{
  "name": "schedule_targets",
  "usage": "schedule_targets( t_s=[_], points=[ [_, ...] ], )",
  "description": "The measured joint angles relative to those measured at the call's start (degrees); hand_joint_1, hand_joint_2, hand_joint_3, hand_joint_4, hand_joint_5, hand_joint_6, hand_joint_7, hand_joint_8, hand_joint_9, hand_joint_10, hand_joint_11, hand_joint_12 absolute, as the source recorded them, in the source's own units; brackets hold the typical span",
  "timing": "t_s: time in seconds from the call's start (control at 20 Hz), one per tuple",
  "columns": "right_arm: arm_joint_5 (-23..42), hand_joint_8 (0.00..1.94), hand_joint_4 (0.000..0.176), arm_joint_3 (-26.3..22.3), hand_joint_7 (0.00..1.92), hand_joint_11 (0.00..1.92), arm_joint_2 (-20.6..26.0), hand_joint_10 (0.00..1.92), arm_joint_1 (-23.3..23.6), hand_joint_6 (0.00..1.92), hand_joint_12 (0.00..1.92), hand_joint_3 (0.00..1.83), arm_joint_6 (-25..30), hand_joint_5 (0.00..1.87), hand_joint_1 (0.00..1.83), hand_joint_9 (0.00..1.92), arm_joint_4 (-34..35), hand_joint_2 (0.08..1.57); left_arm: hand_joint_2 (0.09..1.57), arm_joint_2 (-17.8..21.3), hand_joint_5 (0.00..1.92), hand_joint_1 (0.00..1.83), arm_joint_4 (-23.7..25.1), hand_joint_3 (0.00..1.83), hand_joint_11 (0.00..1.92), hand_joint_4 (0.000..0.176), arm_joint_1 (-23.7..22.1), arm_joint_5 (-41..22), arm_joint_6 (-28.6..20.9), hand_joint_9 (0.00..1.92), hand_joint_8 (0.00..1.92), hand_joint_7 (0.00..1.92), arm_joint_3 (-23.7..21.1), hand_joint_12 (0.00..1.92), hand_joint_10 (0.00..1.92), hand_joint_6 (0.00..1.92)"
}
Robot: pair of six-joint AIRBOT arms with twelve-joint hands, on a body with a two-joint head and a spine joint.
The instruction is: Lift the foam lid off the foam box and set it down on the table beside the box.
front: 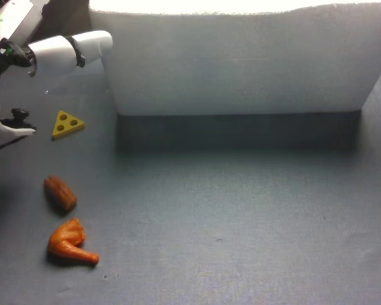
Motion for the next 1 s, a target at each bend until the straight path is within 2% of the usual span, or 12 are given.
schedule_targets(
  t_s=[0.1,0.25,0.45,0.55,1.0],
  points=[
    [-1.0,0.00,0.000,0.5,0.00,0.00,-0.6,0.00,0.6,0.00,0.72,0.00,0.4,0.00,0.49,0.00,0.6,1.17,0.99,-0.7,0.06,0.54,0.0,0.00,0.00,0.000,-0.3,0.9,-0.9,0.00,0.00,0.00,0.9,0.00,0.00,0.02],
    [-1.2,0.00,0.000,1.0,0.00,0.00,-1.1,0.00,1.4,0.00,0.05,0.00,0.5,0.00,0.55,0.00,0.2,1.16,1.00,-1.2,0.08,0.51,0.2,0.00,0.00,0.000,-0.7,1.8,-1.6,0.00,0.00,0.01,1.7,0.00,0.00,0.02],
    [-1.7,0.00,0.000,1.6,0.00,0.00,-2.0,0.00,1.7,0.00,0.00,0.00,1.3,0.00,0.57,0.00,-0.2,1.14,0.99,-1.5,0.10,0.53,0.1,0.00,0.00,0.000,-0.7,2.5,-2.0,0.00,0.01,0.02,1.9,0.00,0.00,0.03],
    [-1.9,0.00,0.000,1.6,0.00,0.00,-2.1,0.00,1.7,0.00,0.00,0.00,1.6,0.00,0.52,0.00,-0.6,1.15,0.97,-2.1,0.09,0.56,0.2,0.00,0.00,0.000,-1.1,2.9,-2.3,0.00,0.00,0.01,2.1,0.00,0.00,0.02],
    [-1.9,0.00,0.000,2.3,0.00,0.00,-2.4,0.00,2.4,0.00,0.00,0.00,2.9,0.00,0.47,0.00,-1.2,1.15,0.98,-3.1,0.10,0.52,1.3,0.00,0.00,0.000,-1.9,2.9,-3.7,0.00,0.00,0.00,3.3,0.00,0.00,0.01]
  ],
)
